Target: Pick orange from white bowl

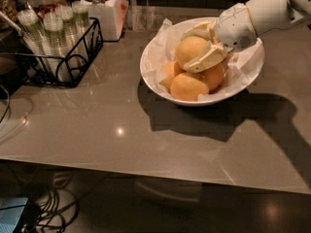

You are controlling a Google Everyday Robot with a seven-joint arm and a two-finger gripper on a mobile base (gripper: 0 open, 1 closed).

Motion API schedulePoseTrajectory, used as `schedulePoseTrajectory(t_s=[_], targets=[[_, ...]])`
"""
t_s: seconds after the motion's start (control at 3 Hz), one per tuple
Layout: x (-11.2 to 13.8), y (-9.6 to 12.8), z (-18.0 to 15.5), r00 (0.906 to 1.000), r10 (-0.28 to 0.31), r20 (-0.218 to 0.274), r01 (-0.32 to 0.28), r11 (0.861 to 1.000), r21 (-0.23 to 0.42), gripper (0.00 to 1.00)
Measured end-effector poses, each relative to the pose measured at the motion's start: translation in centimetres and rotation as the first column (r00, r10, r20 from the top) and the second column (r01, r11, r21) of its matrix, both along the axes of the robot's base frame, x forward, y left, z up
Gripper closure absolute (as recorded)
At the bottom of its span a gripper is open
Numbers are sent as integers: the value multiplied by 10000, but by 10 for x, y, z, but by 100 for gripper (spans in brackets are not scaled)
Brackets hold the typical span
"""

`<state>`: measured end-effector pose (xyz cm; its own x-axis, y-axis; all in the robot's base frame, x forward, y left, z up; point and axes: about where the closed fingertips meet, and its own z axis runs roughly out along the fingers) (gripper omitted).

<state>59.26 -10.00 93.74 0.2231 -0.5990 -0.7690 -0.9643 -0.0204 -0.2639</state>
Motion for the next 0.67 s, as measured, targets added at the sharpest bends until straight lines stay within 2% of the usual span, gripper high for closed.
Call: schedulePoseTrajectory(t_s=[0.33, 0.67], targets=[[0, 0, 0, 10000, 3, 2, -3, 10000, 2, 100], [-8, 3, 18, 9994, 291, 199, -294, 9994, 174, 100]])
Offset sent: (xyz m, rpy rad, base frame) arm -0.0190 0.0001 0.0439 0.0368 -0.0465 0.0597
